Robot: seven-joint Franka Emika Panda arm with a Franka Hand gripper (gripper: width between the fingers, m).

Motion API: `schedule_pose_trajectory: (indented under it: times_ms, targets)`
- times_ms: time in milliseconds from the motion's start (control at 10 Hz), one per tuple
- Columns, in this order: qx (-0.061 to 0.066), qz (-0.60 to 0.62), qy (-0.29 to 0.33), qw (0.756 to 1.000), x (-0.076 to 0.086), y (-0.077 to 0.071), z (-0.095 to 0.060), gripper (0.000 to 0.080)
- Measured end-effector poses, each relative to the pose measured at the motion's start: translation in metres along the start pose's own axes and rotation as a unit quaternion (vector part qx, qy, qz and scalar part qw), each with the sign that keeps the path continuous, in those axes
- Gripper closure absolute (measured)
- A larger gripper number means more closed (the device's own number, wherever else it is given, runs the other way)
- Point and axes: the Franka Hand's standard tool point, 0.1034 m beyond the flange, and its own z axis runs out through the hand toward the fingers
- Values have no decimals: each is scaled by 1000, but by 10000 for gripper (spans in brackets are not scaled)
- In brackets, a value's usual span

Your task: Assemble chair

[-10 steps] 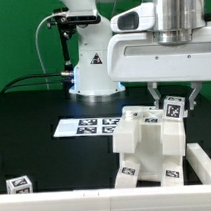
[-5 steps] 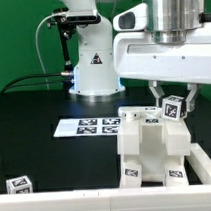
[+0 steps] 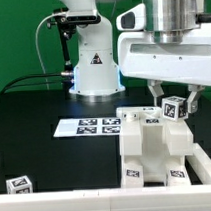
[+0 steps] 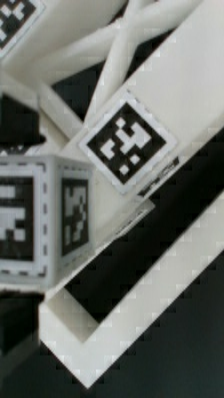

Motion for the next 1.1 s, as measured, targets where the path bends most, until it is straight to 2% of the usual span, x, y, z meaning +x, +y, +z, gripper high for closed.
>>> schedule_pose_trajectory:
  times_ms: [100, 200, 300, 400, 900, 1100]
  targets:
    - [-1, -64, 0, 998, -2, -1, -1, 309]
    - [0, -148, 0, 989, -3, -2, -2, 185]
    - [0, -230, -1, 973, -4, -1, -1, 161]
    - [-2, -265, -4, 964, -9, -1, 2, 161]
    - [-4, -404, -3, 915, -4, 2, 2, 151]
    - [-5, -392, -3, 920, -4, 3, 3, 180]
